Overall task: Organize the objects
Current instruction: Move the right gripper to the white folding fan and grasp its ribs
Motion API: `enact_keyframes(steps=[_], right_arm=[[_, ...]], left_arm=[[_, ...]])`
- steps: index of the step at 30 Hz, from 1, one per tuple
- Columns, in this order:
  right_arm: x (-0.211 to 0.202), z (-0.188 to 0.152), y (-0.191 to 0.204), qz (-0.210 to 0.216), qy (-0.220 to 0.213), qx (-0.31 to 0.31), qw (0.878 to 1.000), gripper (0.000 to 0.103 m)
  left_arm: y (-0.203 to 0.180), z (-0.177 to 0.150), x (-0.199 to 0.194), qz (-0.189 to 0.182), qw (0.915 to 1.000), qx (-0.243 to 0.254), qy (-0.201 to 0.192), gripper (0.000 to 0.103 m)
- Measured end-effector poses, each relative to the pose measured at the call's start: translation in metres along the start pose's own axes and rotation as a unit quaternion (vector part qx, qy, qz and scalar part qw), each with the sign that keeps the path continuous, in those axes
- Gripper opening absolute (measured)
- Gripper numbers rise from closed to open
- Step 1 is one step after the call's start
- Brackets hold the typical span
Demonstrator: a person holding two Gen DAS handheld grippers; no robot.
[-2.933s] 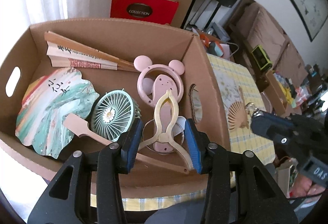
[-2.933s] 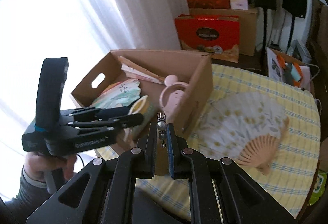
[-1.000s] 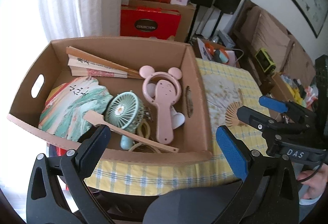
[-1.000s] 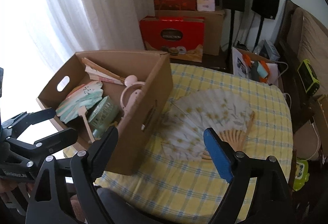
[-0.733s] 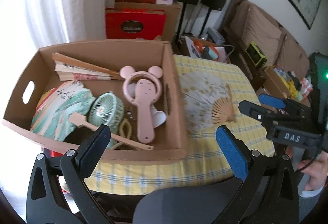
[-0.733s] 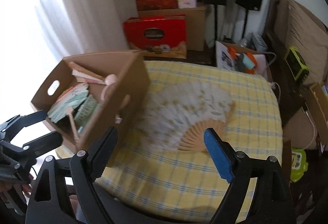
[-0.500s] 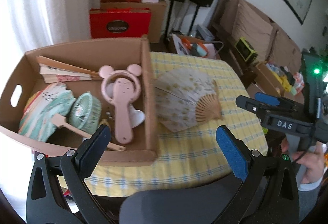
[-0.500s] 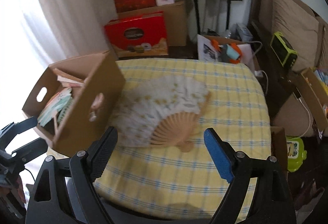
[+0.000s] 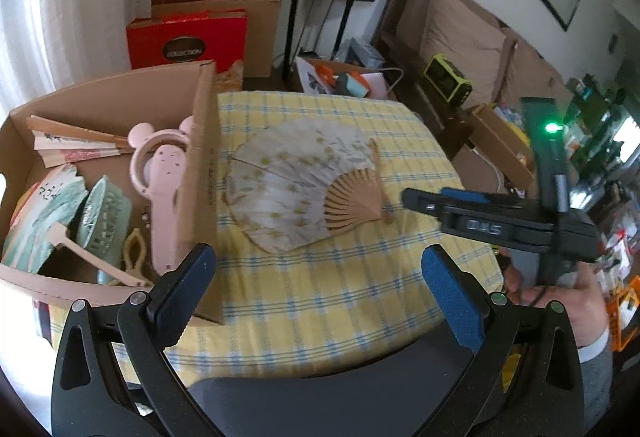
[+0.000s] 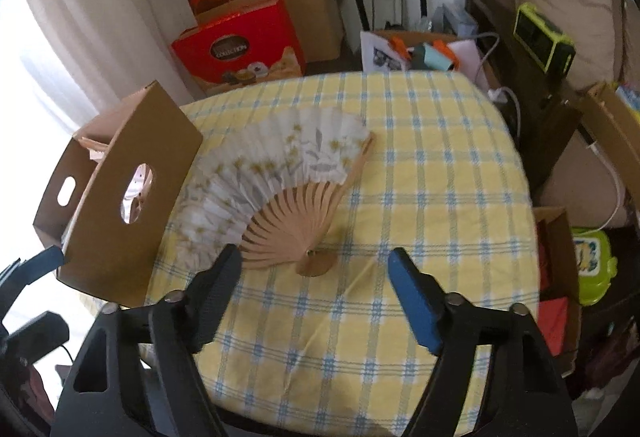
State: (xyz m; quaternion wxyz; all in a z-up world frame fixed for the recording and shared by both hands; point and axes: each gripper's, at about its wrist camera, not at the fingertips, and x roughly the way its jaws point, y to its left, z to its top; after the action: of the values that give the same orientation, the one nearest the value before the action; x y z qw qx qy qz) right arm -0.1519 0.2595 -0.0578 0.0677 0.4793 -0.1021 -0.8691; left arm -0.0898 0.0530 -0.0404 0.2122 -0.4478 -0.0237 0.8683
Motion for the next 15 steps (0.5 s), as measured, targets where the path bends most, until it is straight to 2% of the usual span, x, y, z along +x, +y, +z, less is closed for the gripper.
enact_keyframes(steps=[3,7,15], right_arm=[[0.011,0.000,-0.005,0.016,0.009,0.015,1.000,0.060],[0.027,0.002,-0.013,0.029,0.021,0.037,0.999,0.041],[0.043,0.013,-0.022,0.026,0.025,0.053,0.998,0.031]], left_arm=[[-0.007,0.000,0.004,-0.007,1.0000,0.002,0.000,0.103],[-0.018,-0.001,0.013,-0.011,0.9999,0.010,0.008,0.103],[-0.031,-0.004,0.033,-0.023,0.9993,0.013,0.027,0.103]])
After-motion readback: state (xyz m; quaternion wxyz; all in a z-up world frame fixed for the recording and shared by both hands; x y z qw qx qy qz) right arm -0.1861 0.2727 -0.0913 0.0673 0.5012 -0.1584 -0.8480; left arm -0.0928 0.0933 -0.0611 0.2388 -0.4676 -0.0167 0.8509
